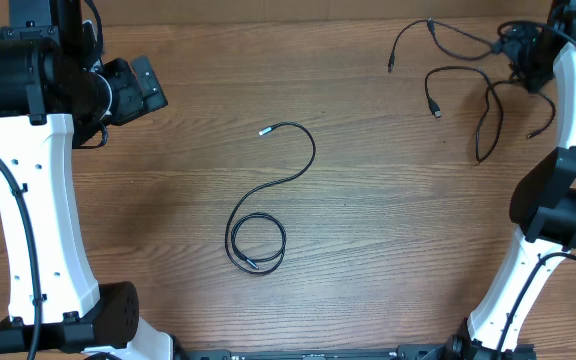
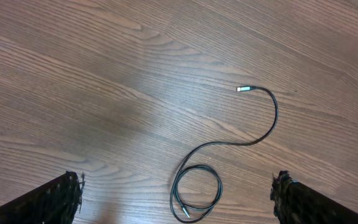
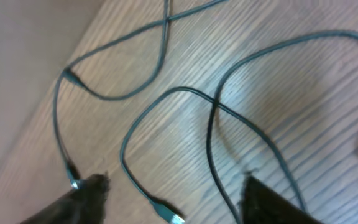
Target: Untangle cables
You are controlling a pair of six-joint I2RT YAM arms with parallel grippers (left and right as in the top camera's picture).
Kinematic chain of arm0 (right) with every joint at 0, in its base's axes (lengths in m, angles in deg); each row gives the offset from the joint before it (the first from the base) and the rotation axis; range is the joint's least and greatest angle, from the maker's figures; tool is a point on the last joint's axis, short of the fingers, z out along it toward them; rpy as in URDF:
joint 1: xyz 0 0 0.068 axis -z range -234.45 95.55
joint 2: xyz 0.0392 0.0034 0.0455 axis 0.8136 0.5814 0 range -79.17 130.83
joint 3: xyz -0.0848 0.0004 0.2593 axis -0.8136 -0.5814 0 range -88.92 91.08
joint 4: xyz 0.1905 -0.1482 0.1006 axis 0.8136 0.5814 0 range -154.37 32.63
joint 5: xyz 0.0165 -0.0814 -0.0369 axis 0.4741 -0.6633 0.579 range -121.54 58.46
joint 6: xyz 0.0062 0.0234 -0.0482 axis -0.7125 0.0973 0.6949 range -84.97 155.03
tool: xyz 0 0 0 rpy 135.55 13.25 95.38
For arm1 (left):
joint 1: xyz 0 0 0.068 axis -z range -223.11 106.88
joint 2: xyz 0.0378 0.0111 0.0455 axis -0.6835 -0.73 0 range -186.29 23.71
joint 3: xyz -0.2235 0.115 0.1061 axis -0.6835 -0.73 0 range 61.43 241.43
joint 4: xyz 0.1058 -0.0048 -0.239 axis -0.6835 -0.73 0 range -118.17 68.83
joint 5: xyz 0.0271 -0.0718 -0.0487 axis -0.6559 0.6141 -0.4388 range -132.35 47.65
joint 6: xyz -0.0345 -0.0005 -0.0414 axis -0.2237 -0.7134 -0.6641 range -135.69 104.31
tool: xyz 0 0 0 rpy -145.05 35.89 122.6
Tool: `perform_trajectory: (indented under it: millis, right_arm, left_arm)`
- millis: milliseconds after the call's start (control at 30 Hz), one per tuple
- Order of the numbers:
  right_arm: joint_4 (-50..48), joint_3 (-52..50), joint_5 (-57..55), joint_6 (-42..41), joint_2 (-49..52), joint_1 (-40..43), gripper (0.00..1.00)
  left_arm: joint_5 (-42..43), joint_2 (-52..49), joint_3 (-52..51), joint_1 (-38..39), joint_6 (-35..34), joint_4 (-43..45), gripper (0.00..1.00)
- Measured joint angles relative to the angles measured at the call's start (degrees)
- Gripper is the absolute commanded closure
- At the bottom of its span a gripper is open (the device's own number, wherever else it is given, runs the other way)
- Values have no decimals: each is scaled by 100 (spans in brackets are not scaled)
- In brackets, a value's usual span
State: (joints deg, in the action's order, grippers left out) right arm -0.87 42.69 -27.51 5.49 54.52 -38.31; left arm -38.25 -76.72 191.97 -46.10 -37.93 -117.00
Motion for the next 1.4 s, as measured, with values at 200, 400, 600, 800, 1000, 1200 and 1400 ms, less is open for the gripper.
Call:
perform_trajectory:
  millis: [200,400,600,800,1000,1200,1400]
  right_arm:
    - [96,26,-15,-24,0,-4,96]
    - [260,-146,-57,-46,0,-4,96]
    - [916,-573,-63,-48,0,-4,96]
    - [1309,-605,-63,-44,0,-4,96]
    - [1530,-608,-55,-44,0,-7,96]
    - [1510,-769,-48,-46,0,-44,96]
    - [1364,-994,-44,-44,0,-181,96]
  left_arm:
    - [0,0,0,0,2,2,0]
    - [0,0,0,0,0,0,1]
    - [0,0,0,0,2,2,0]
    - [0,0,0,0,2,44,0]
    - [0,0,0,0,2,107,1]
    - [0,0,0,0,2,107,0]
    - [0,0,0,0,2,107,0]
